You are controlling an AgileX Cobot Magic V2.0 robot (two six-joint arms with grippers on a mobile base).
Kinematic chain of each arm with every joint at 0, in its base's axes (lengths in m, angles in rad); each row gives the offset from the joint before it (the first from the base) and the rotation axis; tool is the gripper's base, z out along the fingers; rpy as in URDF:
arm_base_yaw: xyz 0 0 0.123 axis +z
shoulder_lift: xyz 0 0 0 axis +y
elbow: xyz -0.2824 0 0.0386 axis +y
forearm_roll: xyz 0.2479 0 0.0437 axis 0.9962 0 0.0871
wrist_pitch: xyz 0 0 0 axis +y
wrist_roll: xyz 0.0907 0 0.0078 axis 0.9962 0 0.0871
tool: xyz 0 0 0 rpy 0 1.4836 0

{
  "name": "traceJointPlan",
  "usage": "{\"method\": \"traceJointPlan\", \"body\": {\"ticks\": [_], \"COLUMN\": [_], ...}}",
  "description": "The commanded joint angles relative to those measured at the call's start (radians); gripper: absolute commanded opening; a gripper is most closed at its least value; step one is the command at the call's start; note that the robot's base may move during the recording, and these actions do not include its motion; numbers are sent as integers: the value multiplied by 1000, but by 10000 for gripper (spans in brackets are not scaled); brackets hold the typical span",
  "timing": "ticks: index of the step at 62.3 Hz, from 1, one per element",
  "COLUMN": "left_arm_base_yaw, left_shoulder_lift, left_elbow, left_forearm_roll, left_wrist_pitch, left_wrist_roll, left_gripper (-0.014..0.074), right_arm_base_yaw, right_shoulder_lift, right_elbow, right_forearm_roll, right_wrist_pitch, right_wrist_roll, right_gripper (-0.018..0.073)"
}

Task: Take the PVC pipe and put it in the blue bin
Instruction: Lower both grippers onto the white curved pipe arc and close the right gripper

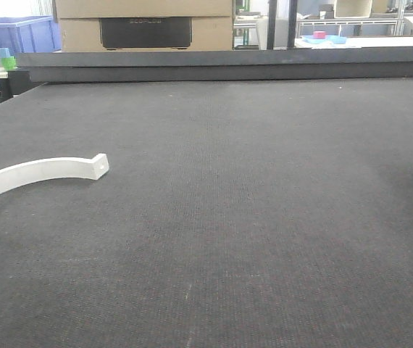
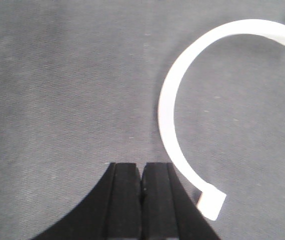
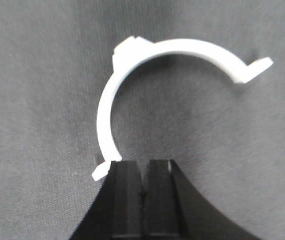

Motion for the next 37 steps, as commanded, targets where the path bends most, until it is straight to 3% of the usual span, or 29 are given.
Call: {"method": "traceJointPlan", "body": {"ticks": [1, 24, 29, 37], "left_arm_base_yaw": [-10, -10, -10, -10], "left_shoulder_lift": [-2, -2, -2, -2], "left_elbow": [-9, -9, -9, -9], "left_forearm_roll": [-10, -12, -12, -12], "left_wrist_pitch": [-12, -9, -9, -9], "left_wrist_roll": [3, 3, 3, 3], "left_gripper": [-111, -111, -111, -111], "right_arm_base_yaw": [30, 39, 39, 39], "right_shoulder_lift": [41, 173, 185, 206], "right_elbow": [-20, -88, -88, -88], "right_forearm_roll": [-20, -19, -11, -9], "right_wrist_pitch": [6, -3, -21, -38], "right_wrist_roll": [48, 76, 76, 76], "right_gripper": [-141, -130, -45, 168]}}
